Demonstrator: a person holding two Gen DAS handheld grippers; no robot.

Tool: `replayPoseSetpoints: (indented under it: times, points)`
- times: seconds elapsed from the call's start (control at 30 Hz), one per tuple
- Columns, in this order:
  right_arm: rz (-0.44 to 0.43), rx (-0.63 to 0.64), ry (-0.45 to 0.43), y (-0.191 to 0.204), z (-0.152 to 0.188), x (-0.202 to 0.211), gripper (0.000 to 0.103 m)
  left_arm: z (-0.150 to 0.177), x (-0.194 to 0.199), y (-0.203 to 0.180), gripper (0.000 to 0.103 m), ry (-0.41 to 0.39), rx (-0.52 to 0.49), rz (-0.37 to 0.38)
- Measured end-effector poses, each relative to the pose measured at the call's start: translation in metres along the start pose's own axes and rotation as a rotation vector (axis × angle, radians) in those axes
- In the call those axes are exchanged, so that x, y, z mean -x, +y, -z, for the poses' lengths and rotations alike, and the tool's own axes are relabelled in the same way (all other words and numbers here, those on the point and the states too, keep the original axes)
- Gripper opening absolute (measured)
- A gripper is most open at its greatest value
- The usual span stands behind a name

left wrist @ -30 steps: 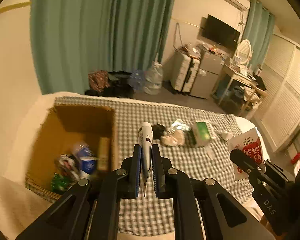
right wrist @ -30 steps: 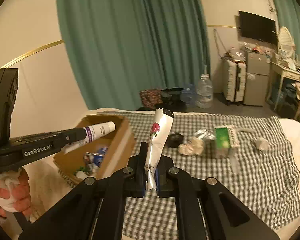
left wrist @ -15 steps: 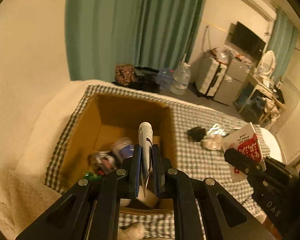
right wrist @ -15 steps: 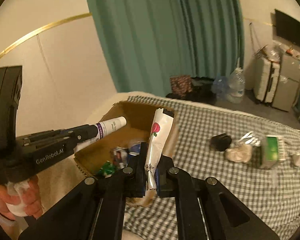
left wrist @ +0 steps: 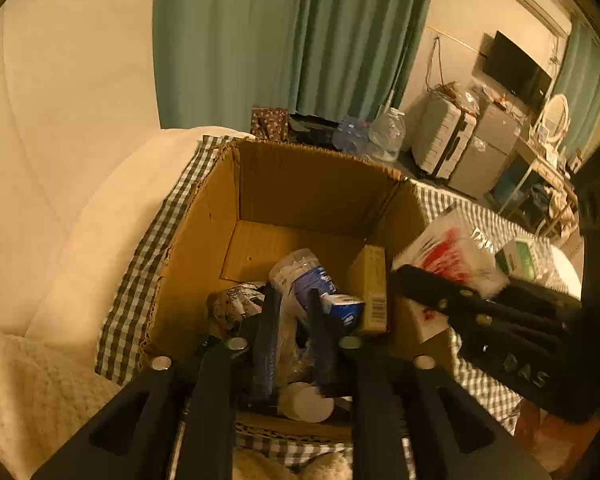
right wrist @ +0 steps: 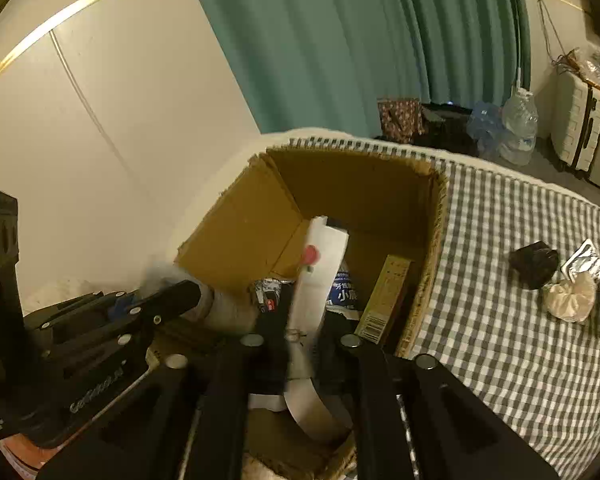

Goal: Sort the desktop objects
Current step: 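Carry the sachet and toothpaste tube over the cardboard box and release both, then move both grippers back toward the green-white medicine box and white cloth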

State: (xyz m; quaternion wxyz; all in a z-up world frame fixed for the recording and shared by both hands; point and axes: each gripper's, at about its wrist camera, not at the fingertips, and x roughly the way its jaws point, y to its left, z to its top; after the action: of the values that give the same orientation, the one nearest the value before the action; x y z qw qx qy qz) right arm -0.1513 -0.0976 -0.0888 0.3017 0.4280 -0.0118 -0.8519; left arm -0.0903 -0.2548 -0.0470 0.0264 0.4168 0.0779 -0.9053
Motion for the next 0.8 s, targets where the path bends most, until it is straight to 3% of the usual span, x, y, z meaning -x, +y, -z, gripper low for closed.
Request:
replayPoseSetpoints:
  times: [0.03,0.07,0.1,0.13,0.23,0.33,0.4,0.53,0.67,0.8]
  points:
    - [0.040,-0.011,-0.011,-0.002,0.001,0.000,0.071,0.002,-0.002,0.001,0.048,-0.001,-0.010,-0.041]
    - [0.064,-0.021,-0.029,-0.005,0.003,0.002,0.074,0.002,-0.002,0.002,0.060,-0.004,-0.011,-0.064]
    - [0.061,-0.029,-0.040,-0.007,0.004,0.003,0.075,0.003,-0.002,0.004,0.084,-0.015,-0.003,-0.080]
    - [0.047,-0.046,-0.054,-0.011,0.004,0.007,0.075,0.005,0.000,0.007,0.092,-0.034,0.013,-0.082]
    - [0.045,-0.093,-0.098,-0.022,0.006,0.025,0.077,0.007,0.006,0.010,0.093,-0.061,0.043,-0.061]
    - [0.051,-0.134,-0.166,-0.037,0.013,0.056,0.079,0.006,0.016,0.000,0.093,-0.087,0.003,-0.085]
    - [0.039,-0.155,-0.210,-0.045,0.016,0.079,0.079,0.006,0.030,-0.013,0.096,-0.149,-0.039,-0.093]
    - [0.100,-0.186,-0.324,-0.066,0.029,0.134,0.082,0.009,0.071,-0.051,0.103,-0.292,-0.091,-0.077]
    - [0.158,-0.215,-0.413,-0.093,0.051,0.185,0.090,0.008,0.086,-0.082,0.103,-0.272,-0.085,0.008]
    - [0.242,-0.248,-0.425,-0.131,0.075,0.221,0.091,0.013,0.083,-0.117,0.103,-0.251,-0.059,0.041]
